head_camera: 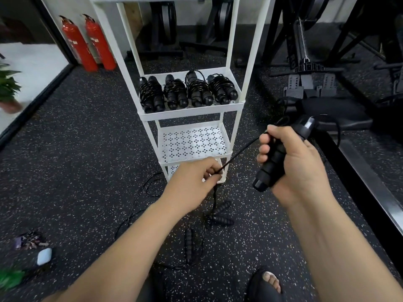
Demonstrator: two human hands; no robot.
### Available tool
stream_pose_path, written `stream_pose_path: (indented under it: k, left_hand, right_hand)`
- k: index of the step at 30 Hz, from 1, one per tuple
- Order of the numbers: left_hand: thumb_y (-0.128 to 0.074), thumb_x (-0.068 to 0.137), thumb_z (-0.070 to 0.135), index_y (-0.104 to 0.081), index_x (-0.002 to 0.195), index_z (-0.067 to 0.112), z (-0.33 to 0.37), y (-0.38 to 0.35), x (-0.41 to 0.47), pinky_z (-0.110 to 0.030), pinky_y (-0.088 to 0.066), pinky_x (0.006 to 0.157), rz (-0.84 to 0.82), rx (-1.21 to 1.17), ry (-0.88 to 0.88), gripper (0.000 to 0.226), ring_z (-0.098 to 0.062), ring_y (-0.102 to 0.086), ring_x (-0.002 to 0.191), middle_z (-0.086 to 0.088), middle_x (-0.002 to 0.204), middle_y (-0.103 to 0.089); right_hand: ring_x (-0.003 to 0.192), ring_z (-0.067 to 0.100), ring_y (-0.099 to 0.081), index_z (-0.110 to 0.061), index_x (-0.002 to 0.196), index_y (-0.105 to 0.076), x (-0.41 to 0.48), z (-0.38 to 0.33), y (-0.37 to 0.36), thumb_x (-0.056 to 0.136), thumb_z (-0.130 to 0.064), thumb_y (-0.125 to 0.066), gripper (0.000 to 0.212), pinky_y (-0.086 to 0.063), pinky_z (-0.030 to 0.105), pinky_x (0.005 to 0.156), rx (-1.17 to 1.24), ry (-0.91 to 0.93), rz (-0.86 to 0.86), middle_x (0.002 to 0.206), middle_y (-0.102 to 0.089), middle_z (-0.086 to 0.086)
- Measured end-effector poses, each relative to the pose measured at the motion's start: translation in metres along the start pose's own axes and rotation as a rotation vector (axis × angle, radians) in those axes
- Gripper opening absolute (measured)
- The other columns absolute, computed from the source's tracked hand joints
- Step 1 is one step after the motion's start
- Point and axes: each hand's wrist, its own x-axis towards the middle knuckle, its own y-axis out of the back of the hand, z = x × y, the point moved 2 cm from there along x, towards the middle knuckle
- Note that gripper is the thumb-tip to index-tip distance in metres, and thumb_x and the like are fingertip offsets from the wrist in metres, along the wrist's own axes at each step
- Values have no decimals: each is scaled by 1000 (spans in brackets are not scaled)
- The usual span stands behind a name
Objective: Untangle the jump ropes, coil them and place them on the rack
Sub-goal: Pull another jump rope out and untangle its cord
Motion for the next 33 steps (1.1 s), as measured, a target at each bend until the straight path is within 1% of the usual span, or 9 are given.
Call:
stream_pose_path:
  k: [4, 9, 12, 18, 21, 24, 27, 30, 33]
  left_hand:
    - [-71, 98, 37, -72, 97, 38, -8, 9, 5, -36, -59, 83, 32, 194, 21, 2, -4, -67, 86, 18, 90, -71]
    - [-64, 105, 40, -74, 107, 31, -12, 14, 7, -38, -56, 86, 84, 272, -50, 13, -9, -64, 93, 16, 101, -72]
    - [-63, 107, 35, -72, 106, 26, -11, 14, 7, -40, -56, 89, 96, 234, -135, 12, -10, -65, 94, 18, 107, -68]
    - [-64, 105, 24, -72, 112, 19, 6, 15, 3, -43, -56, 87, 86, 199, -227, 12, -17, -63, 98, 16, 119, -56]
    - [-64, 103, 19, -69, 108, 19, 13, 15, 0, -43, -54, 87, 56, 181, -241, 7, -15, -59, 98, 15, 115, -50]
    - [-63, 104, 18, -67, 106, 20, 16, 17, -2, -42, -53, 83, 75, 128, -250, 5, -13, -57, 94, 13, 108, -51]
    - [-60, 105, 19, -64, 105, 19, 15, 20, -2, -45, -51, 82, 51, 126, -252, 4, -14, -55, 90, 8, 101, -51]
    - [-62, 102, 18, -65, 106, 22, 13, 20, -2, -43, -51, 83, 17, 119, -245, 6, -13, -57, 92, 8, 100, -54]
    - [-70, 92, 16, -62, 96, 29, 14, 17, -3, -38, -51, 84, 1, 84, -209, 15, -11, -58, 95, 11, 98, -58]
  right_hand:
    - [59, 13, -54, -13, 90, -61, 3, -8, 9, 98, -7, -69, 13, -43, 24, 54, -1, 76, 49, 73, -66, 5]
    - [60, 16, -58, -16, 97, -65, 6, -3, 11, 97, -17, -78, 13, -48, 27, 56, -74, 146, 42, 78, -71, 5]
    - [62, 16, -59, -15, 102, -70, 9, 8, 9, 87, -25, -86, 24, -49, 26, 56, -133, 91, -36, 82, -73, 7]
    - [60, 16, -57, -8, 105, -75, 5, 47, -1, 83, -20, -91, 30, -48, 35, 61, -380, -39, -174, 84, -76, 9]
    - [58, 18, -58, -9, 95, -73, 4, 57, -6, 89, -13, -85, 14, -48, 40, 62, -472, 42, -126, 78, -74, 11]
    - [54, 19, -59, -6, 93, -65, 6, 59, -6, 91, -17, -82, 20, -49, 42, 60, -547, 120, -54, 78, -74, 16]
    - [54, 18, -55, -4, 93, -69, 5, 58, -7, 92, -21, -84, 23, -46, 34, 54, -527, 46, -90, 72, -70, 11]
    - [57, 20, -56, -8, 88, -71, 2, 57, -9, 92, -15, -80, 11, -46, 36, 58, -563, 39, -144, 75, -73, 11]
    - [55, 19, -57, -8, 82, -68, 1, 57, -12, 92, -8, -72, 10, -46, 36, 57, -575, 20, -130, 70, -71, 8]
